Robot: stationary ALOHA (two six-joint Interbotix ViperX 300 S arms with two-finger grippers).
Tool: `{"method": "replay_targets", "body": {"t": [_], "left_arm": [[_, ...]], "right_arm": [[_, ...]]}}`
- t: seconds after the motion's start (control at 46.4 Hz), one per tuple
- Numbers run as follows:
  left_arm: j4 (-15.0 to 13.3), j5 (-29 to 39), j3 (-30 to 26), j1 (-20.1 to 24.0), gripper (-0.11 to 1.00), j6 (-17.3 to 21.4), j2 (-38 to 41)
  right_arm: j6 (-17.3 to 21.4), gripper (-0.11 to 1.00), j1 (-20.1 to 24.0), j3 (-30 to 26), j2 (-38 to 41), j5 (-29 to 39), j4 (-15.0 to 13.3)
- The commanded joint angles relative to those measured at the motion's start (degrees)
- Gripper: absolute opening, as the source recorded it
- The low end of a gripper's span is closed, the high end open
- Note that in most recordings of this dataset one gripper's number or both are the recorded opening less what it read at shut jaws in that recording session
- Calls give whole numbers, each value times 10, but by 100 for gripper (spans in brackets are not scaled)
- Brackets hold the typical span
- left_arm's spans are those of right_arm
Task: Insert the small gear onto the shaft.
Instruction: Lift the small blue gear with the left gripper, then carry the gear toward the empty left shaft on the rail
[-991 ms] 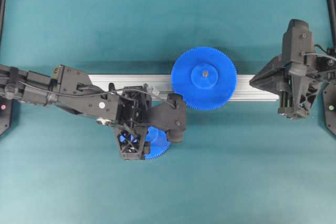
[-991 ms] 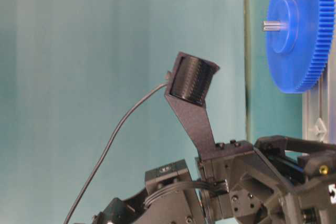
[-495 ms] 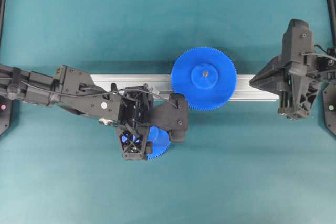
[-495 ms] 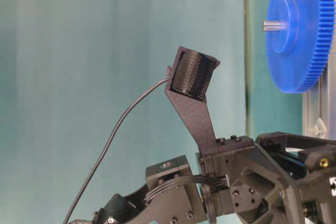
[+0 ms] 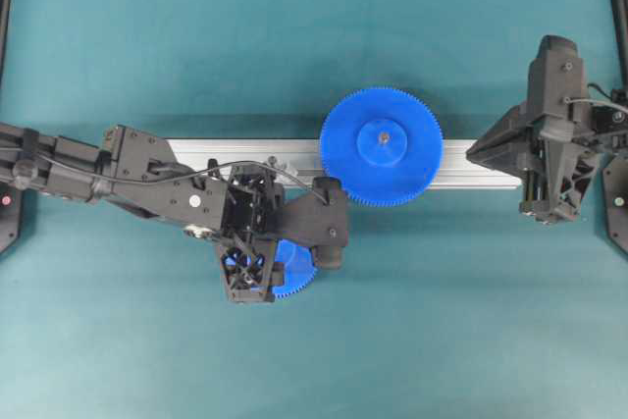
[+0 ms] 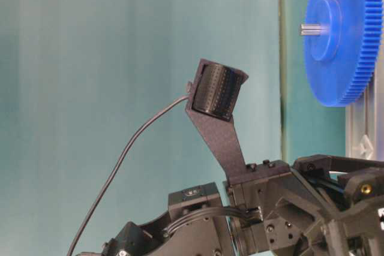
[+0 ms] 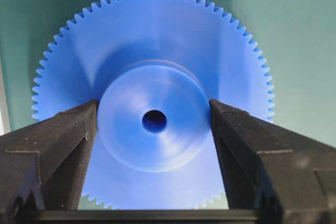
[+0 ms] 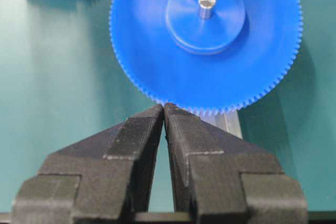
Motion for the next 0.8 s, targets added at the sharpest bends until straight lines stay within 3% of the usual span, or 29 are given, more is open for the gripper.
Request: {"method": "replay_targets", "body": {"t": [0.0,0.452,0.776], "left_arm": [[1,1,-6,3,71,1,-30],[1,4,-8,4,71,4,-108],[1,45,-2,16,71,33,-178]], "right_arm": [[6,22,0,-6,-3,-4,0],[11,22,0,3,-4,-21,0],[33,22,0,10,-3,-35,0]]}}
